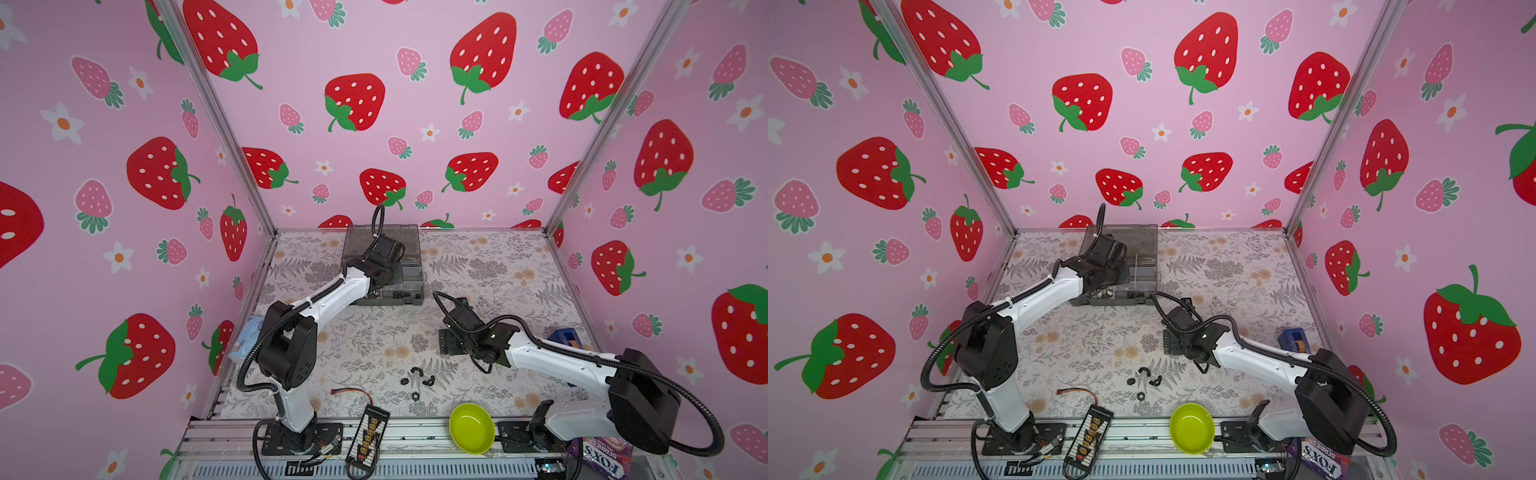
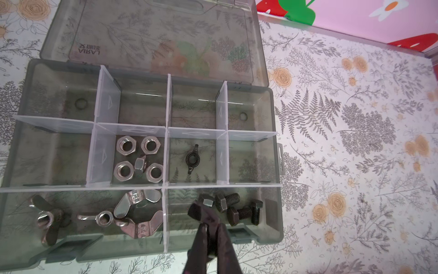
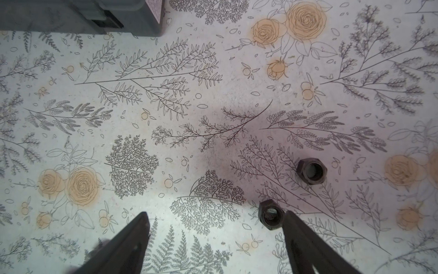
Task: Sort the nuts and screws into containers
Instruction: 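Carry the black wing nut with the left gripper over the wing nut compartment, then open the left gripper to drop the wing nut while the right gripper lowers to another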
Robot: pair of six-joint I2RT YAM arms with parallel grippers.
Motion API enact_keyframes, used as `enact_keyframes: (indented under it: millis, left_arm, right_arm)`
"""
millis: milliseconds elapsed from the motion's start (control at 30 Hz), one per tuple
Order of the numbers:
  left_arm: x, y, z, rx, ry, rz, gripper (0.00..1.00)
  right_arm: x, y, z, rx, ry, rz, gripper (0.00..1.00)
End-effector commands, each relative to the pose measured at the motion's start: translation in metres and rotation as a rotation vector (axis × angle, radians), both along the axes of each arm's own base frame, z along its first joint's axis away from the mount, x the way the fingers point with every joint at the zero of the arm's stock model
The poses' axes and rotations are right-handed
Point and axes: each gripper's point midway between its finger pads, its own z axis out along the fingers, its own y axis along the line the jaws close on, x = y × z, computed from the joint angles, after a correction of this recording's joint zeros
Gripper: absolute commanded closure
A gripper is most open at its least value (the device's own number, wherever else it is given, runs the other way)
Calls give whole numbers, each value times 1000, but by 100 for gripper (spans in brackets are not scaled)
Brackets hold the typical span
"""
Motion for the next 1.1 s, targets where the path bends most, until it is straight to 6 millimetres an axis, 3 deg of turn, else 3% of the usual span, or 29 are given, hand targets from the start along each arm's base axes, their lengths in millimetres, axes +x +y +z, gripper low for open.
enact_keyframes:
  millis: [0, 467, 1067]
  left_arm:
    - [15, 3, -1, 20, -4, 14, 100]
    - [48, 8, -31, 1, 55, 22, 100]
    - [65, -3, -62, 23, 124, -15, 100]
  right_arm:
    - [-6, -3, 2, 11, 9, -2, 10]
    - [-15, -1, -9, 18, 57, -24, 12]
    - [-36, 6, -21, 16, 120, 21, 14]
